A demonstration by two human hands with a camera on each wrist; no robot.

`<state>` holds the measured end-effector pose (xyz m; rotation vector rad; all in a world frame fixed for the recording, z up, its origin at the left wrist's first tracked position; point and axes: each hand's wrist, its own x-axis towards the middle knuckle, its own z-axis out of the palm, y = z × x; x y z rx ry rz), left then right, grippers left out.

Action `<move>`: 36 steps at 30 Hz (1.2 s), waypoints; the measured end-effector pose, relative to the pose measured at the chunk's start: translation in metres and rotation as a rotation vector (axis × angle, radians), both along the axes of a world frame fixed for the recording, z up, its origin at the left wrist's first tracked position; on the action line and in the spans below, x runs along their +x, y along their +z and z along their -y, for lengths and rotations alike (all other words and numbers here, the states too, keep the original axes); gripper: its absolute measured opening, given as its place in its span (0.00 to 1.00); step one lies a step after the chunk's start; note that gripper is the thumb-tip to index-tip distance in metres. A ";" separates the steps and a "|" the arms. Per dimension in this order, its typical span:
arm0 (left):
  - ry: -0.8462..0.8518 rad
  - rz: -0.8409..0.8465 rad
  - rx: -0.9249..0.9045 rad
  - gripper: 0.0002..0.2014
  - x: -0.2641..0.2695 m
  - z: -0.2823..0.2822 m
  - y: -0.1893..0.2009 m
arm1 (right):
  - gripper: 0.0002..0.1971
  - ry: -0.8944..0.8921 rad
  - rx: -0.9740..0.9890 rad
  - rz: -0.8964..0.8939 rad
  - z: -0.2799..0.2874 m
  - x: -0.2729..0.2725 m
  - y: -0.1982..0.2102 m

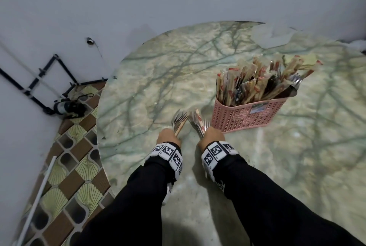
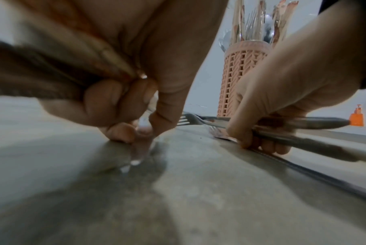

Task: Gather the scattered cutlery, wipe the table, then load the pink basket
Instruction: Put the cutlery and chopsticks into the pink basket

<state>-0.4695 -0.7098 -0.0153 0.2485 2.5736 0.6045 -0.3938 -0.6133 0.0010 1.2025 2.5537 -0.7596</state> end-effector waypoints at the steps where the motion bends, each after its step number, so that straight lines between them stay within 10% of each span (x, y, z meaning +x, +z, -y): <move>1: 0.016 0.006 0.005 0.14 0.003 0.001 0.001 | 0.14 -0.009 -0.002 0.003 -0.001 0.002 0.000; 20: 0.061 0.036 0.006 0.12 0.039 0.009 -0.004 | 0.12 0.017 -0.068 0.003 0.009 0.035 -0.001; 28: 0.361 0.162 0.579 0.11 0.048 0.015 -0.015 | 0.15 0.086 -0.107 0.021 0.009 0.038 -0.005; 32: 0.274 0.153 0.690 0.12 0.056 0.016 -0.010 | 0.03 0.010 -0.355 -0.133 -0.002 0.053 -0.010; 36: 0.232 0.176 0.837 0.09 0.067 0.007 0.000 | 0.12 -0.026 -0.561 -0.301 -0.017 0.072 -0.005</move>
